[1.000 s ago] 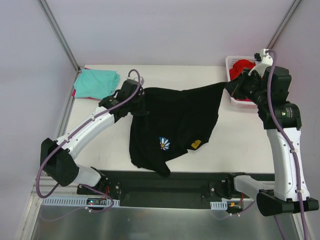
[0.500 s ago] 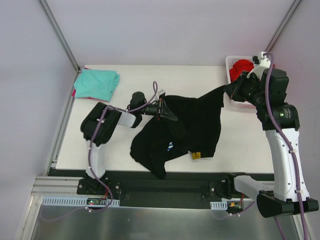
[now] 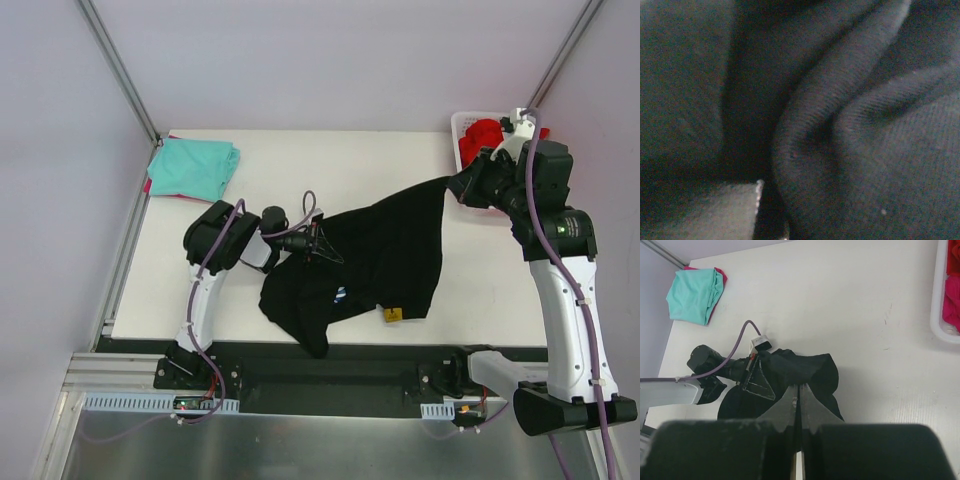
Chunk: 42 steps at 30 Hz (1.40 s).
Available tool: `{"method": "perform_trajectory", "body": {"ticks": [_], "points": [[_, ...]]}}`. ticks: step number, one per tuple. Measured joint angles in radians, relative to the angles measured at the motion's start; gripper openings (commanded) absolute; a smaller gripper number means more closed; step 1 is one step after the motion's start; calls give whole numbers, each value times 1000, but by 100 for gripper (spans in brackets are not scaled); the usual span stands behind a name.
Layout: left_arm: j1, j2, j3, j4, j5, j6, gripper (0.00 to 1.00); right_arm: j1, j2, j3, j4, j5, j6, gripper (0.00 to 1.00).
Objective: Fold and stack the t-shirts
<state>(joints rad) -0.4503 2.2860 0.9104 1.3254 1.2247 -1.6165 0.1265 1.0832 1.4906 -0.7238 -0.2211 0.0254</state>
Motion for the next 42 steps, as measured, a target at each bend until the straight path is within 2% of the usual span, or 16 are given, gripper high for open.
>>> {"method": "perform_trajectory", "body": {"ticks": [2,3,8,11,17,20,23,24,25,26,28,35,42], "points": [[8,-28,-16,-21,0,59,0,0,0,-3,1,-1,0,0],[13,-58,-19,-89,-3,111,0,0,0,-6,1,-1,0,1],[20,-314,64,-678,-76,562,0,-1,0,-16,2,-2,0,0],[20,-403,163,-902,-123,745,0,-1,-1,-16,5,-3,2,0],[20,-456,232,-1246,-287,1016,0,-1,-1,-16,13,-3,7,0],[20,-454,231,-1362,-337,1093,0,-1,-1,-16,13,-4,7,0],[21,-453,231,-1412,-353,1136,0,-1,-1,-16,13,-4,7,0],[20,-453,231,-1424,-357,1146,31,-1,-1,-16,13,-4,7,0],[20,-453,231,-1432,-362,1152,49,-1,-1,-16,13,-4,7,0],[20,-453,231,-1437,-365,1164,62,-1,-1,-16,13,-4,7,0],[20,-453,232,-1446,-369,1172,99,-1,-1,-16,13,-4,7,0],[20,-510,234,-1493,-406,1179,99,-1,-1,-16,12,-3,7,1],[-15,-634,411,-1642,-620,1184,99,-1,-1,-16,13,-3,7,0]]}}
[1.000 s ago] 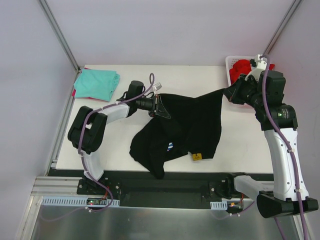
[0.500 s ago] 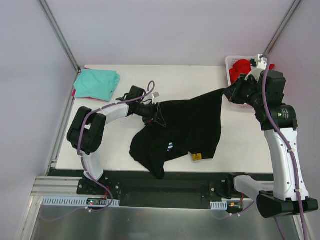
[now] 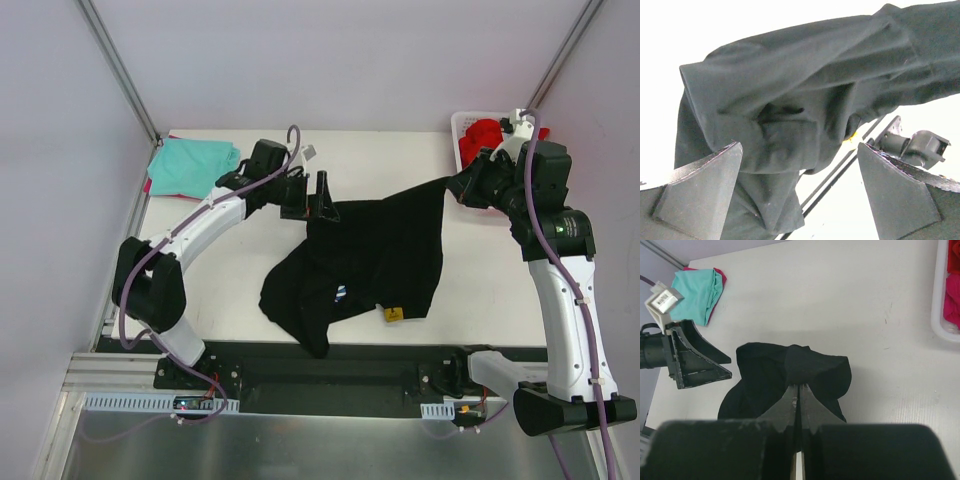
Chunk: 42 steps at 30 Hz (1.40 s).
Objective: Fold and stack the t-shirts
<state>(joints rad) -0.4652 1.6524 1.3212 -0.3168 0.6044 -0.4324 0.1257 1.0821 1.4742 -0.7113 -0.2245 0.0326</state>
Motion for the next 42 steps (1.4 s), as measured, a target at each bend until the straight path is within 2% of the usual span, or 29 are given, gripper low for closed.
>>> {"method": "perform_trajectory", "body": {"ticks": [4,8,9,10,16,21,28,42], "points": [[-30,-5,108,-79,-99,22,99,0,0,0,0,0,0,0],[-40,-4,138,-146,-149,43,99,0,0,0,0,1,0,0],[-44,-3,145,-163,-168,51,90,0,0,0,0,1,0,0],[-80,10,179,-196,-214,71,87,0,0,0,0,1,1,0],[-185,78,238,-232,-360,50,78,0,-9,-17,-1,5,1,0],[-277,125,240,-270,-454,7,73,0,-16,-23,-2,10,0,0],[-322,137,260,-324,-565,-40,71,0,-24,-33,-3,12,0,0],[-353,263,333,-360,-635,-67,67,0,-44,-47,-4,13,0,0]]}}
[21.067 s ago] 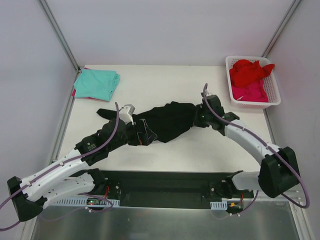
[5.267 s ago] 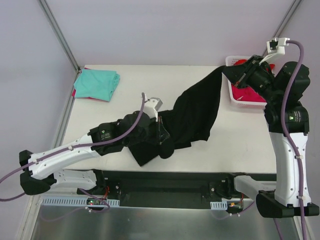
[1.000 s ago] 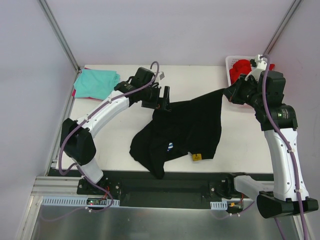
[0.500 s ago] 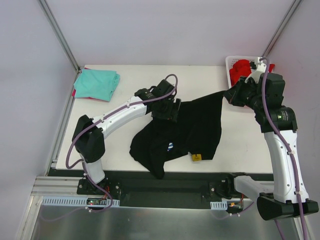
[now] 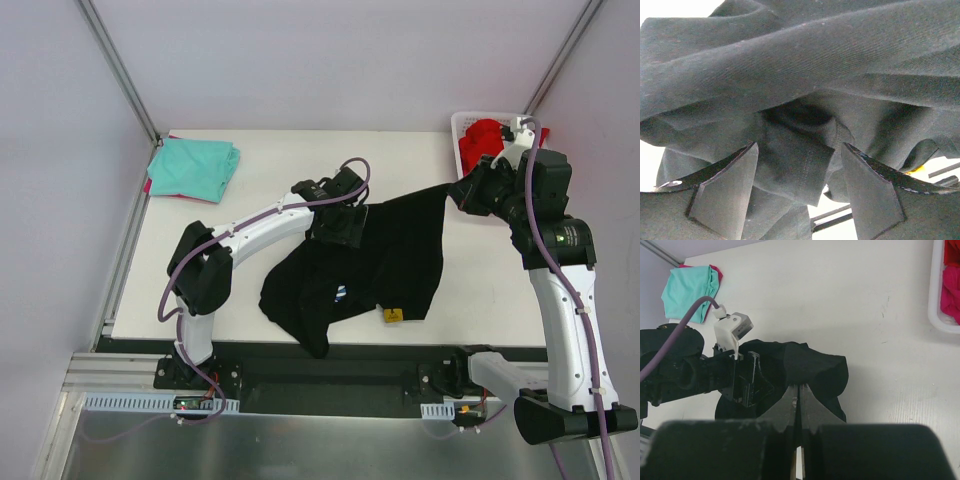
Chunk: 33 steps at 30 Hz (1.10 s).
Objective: Fold and stack the t-shirts
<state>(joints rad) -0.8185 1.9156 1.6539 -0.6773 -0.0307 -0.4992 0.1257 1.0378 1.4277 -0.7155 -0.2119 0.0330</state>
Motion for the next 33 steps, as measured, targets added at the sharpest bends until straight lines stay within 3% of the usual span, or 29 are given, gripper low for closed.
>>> {"method": "perform_trajectory", "body": {"ticks": [8,13,15,25,33], "points": [[-20,44,33,-9,0,-15,61,0,0,-3,0,0,0,0],[-20,48,39,-10,0,-22,42,0,-1,-3,0,5,0,0],[-20,48,38,-10,1,-29,39,0,-1,-3,0,7,0,0],[-24,48,26,-10,3,-37,43,0,-1,-3,0,14,0,0],[-53,46,-11,-13,6,-47,37,0,-1,-3,0,17,0,0]]}}
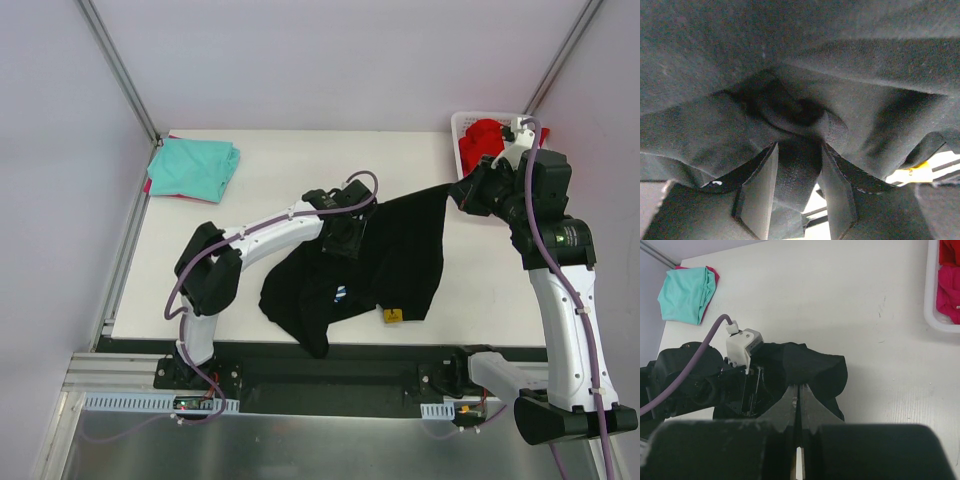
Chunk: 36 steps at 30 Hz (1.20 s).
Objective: Fold and stack the t-shirts
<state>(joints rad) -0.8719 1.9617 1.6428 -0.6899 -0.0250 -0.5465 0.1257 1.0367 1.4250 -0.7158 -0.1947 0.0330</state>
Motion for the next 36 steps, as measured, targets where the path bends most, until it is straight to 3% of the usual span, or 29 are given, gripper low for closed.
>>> {"method": "perform_trajectory", "body": {"ticks": [5,12,24,31,36], "points": [[-13,-11,-6,-8,-3,-14,27,0,0,0,0,0,0,1],[-23,-24,7,-47,-9,-22,0,-1,0,0,0,-3,1,0],[-25,-52,112,-177,-70,-8,0,-1,5,1,1,-16,3,0],[41,-165,437,-360,-152,62,0,-5,51,104,6,-60,-47,0],[240,-273,755,-483,-157,138,0,-25,122,325,24,-73,-97,0]]}}
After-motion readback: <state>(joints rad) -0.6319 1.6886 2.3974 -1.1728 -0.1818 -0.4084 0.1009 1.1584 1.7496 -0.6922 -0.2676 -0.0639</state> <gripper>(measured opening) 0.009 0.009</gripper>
